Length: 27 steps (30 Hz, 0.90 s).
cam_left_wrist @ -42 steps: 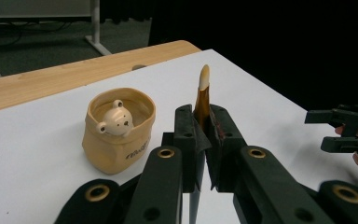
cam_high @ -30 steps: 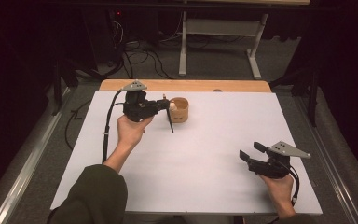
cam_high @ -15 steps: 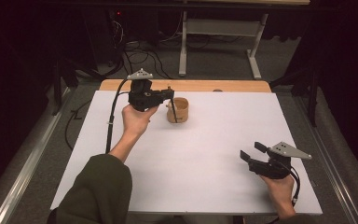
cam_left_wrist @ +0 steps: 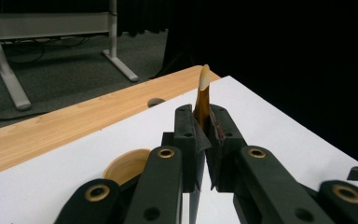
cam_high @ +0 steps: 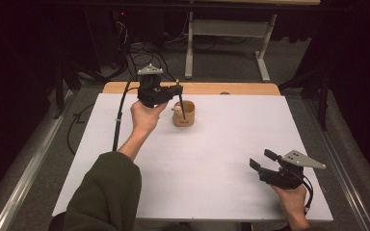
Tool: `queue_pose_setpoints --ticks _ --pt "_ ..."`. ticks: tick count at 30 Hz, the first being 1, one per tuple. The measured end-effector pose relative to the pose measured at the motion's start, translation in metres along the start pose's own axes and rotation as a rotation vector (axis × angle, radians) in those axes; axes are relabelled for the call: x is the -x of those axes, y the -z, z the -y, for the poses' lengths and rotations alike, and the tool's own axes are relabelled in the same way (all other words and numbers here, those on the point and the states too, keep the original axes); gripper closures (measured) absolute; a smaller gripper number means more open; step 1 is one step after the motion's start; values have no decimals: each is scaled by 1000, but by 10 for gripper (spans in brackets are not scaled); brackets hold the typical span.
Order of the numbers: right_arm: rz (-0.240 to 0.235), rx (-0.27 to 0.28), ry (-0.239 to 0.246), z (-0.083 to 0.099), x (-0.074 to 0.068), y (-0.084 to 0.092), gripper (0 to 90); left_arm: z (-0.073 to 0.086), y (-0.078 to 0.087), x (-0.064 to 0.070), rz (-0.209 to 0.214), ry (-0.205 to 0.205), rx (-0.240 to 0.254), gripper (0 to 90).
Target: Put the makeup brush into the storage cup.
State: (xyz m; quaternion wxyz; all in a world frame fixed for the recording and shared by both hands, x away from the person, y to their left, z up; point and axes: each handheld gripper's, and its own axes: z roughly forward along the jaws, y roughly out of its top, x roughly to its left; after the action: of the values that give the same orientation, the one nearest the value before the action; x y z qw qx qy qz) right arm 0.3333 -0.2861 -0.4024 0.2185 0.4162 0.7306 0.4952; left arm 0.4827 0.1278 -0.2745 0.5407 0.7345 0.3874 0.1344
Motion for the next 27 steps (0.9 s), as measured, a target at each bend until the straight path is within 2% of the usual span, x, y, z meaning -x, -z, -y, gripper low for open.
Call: queue_pose_setpoints --ticks 10,27 --pt "-9 9 -13 0 1 1 289 -11 -13 -4 -36 0 -5 835" --pt "-23 -5 -5 0 0 -2 284 -10 -34 -15 -80 27 -34 834"
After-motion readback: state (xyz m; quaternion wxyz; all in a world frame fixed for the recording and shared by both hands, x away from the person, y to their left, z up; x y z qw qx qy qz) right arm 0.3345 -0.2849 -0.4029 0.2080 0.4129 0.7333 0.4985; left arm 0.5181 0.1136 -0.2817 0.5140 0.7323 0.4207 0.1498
